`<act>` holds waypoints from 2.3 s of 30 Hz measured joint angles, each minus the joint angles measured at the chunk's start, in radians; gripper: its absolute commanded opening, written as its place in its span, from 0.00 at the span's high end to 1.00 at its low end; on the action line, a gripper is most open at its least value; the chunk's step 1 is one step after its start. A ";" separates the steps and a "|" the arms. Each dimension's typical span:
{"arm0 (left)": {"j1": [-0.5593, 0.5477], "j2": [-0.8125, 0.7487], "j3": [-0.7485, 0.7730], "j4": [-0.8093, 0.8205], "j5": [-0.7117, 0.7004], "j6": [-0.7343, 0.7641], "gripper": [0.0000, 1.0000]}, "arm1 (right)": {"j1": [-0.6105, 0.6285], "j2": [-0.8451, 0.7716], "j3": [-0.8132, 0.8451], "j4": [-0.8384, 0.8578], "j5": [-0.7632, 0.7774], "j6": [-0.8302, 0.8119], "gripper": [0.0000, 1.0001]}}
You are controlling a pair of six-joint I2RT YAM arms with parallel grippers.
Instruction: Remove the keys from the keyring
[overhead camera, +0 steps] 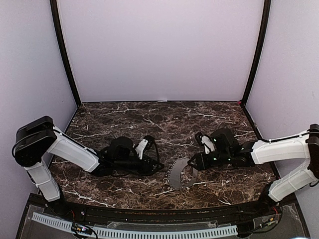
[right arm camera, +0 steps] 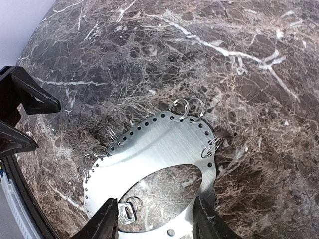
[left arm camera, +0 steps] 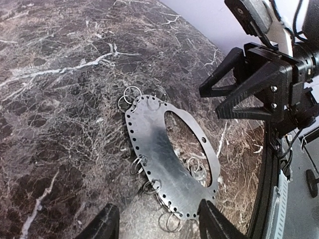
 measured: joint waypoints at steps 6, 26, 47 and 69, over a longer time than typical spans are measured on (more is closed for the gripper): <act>-0.005 0.111 0.119 -0.059 -0.011 -0.031 0.43 | 0.000 0.058 -0.006 0.082 0.003 0.043 0.49; -0.006 0.307 0.266 -0.082 0.036 0.207 0.83 | 0.000 0.025 -0.049 0.195 0.010 0.049 0.47; -0.006 0.046 0.156 -0.043 0.157 0.182 1.00 | -0.003 -0.155 -0.144 0.355 -0.149 -0.040 0.31; 0.245 -0.354 -0.106 -0.211 -0.020 -0.015 1.00 | 0.132 -0.036 -0.192 0.397 0.024 -0.021 0.37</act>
